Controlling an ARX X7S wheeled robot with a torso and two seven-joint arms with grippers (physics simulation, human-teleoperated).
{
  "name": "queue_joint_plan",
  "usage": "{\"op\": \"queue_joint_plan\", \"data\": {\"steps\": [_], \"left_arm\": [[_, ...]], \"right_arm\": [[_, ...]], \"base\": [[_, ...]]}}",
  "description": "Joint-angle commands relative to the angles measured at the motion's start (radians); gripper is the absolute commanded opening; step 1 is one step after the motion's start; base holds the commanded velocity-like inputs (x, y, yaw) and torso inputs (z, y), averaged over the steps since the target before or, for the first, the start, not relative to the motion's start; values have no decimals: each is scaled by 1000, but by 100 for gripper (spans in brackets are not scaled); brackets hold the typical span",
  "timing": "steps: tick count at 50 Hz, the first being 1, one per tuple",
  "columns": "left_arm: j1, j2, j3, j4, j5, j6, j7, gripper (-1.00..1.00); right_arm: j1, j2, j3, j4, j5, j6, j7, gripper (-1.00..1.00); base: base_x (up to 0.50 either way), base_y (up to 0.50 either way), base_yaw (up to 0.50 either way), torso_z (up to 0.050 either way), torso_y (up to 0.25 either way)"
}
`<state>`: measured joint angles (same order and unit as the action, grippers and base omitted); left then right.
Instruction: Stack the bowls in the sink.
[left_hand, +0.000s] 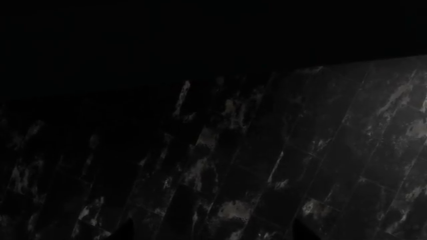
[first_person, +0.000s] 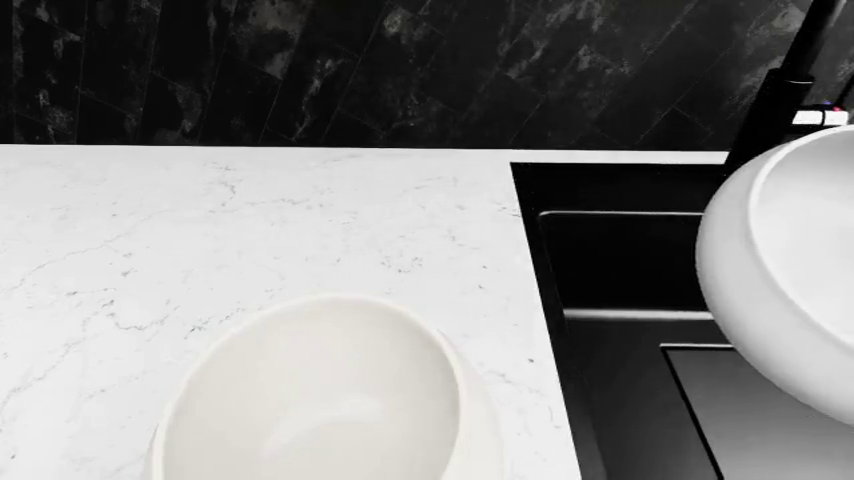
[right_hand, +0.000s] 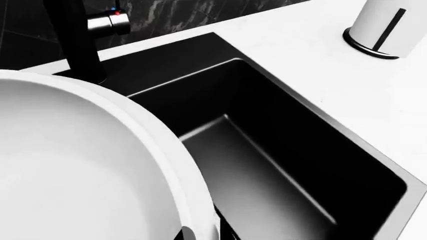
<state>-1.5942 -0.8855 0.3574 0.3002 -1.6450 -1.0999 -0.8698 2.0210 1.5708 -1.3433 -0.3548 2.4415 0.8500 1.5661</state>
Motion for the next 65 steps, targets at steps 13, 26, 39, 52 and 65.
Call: {"op": "queue_joint_plan", "data": {"steps": [13,26,39,52,65], "left_arm": [[5,-5,2,4,-7,10,-5,100],[18,-13,2,8,-5,17,-3,100],[20,-17,4,10,-6,20,-2,100],[27,-20,5,12,-9,27,-5,100],[49,-28,4,19,1,38,4,100]], "right_arm": [[-18,0,-30,25,-70,16,5,-100],[334,-68,-506,49,-101,7,5,-100],[334,-81,-573,66,-127,-23,5,-100],[327,-78,-638,16,-129,-147,4,-100],[146,-174,-691,42,-213,-424,-131,-100]], "base": [[0,0,0,0,1],[0,0,0,0,0],[0,0,0,0,0],[0,0,0,0,1],[0,0,0,0,0]]}}
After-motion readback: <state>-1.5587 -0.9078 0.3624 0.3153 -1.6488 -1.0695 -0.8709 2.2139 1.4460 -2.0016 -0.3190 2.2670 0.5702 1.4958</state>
